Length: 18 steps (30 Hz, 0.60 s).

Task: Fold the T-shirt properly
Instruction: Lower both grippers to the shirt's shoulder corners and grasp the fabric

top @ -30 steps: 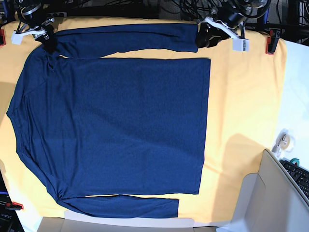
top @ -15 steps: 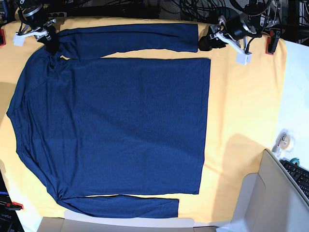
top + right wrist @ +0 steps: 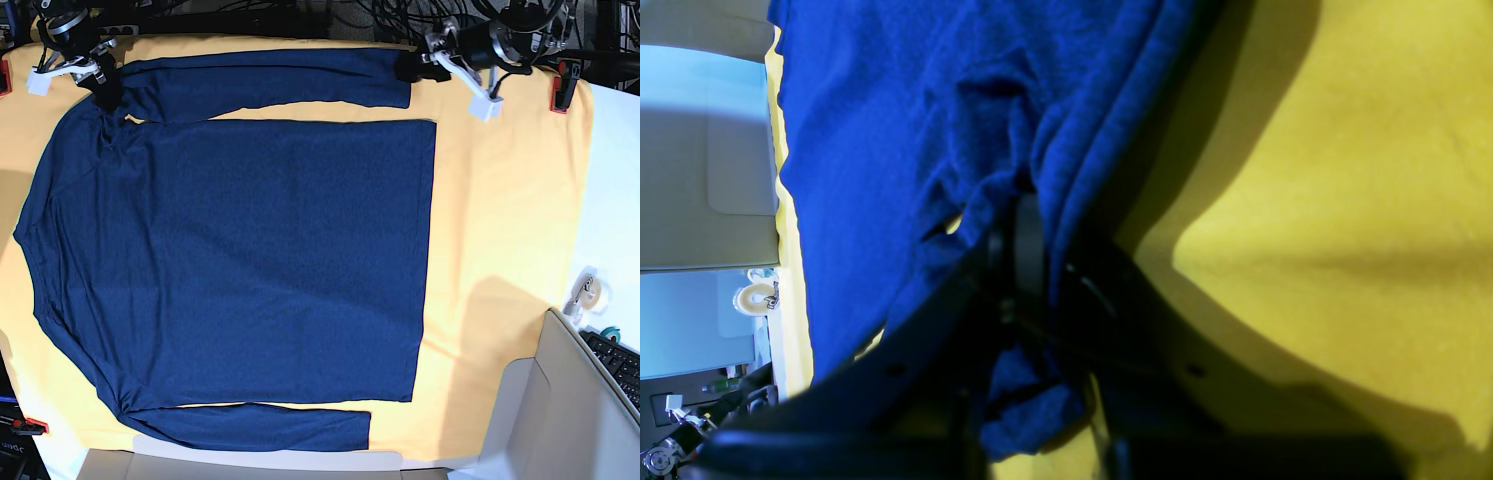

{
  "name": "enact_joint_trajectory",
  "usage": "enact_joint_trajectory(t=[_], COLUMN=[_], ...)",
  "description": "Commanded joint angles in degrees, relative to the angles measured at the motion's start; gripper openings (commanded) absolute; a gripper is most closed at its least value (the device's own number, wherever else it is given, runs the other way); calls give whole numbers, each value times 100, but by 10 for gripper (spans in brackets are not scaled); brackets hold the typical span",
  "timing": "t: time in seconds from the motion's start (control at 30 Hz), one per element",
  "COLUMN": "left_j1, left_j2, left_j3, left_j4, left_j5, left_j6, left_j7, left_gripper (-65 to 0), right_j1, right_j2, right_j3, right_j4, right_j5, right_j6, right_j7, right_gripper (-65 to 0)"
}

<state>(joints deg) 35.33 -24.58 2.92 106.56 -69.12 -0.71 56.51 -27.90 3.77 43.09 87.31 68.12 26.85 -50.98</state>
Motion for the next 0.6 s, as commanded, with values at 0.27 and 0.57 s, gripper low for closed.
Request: enact_joint_trajectory(t=[0.27,0.57], left_j1=[-513,-469], left_j2=[36,18], left_j3=[636,697], left_j4=[-278,276], left_j5=[314,314], left_j6=[14,14], left_j7=[6,85], left_gripper=[-429,-650], right_j1=[-54,-107], right_j2=[49,58], right_j3=[12,3], right_j4=[47,320], right_j5=[-144,-179], right_j6=[-52,-43], right_j7=[-181,-181], right_gripper=[-649,-650])
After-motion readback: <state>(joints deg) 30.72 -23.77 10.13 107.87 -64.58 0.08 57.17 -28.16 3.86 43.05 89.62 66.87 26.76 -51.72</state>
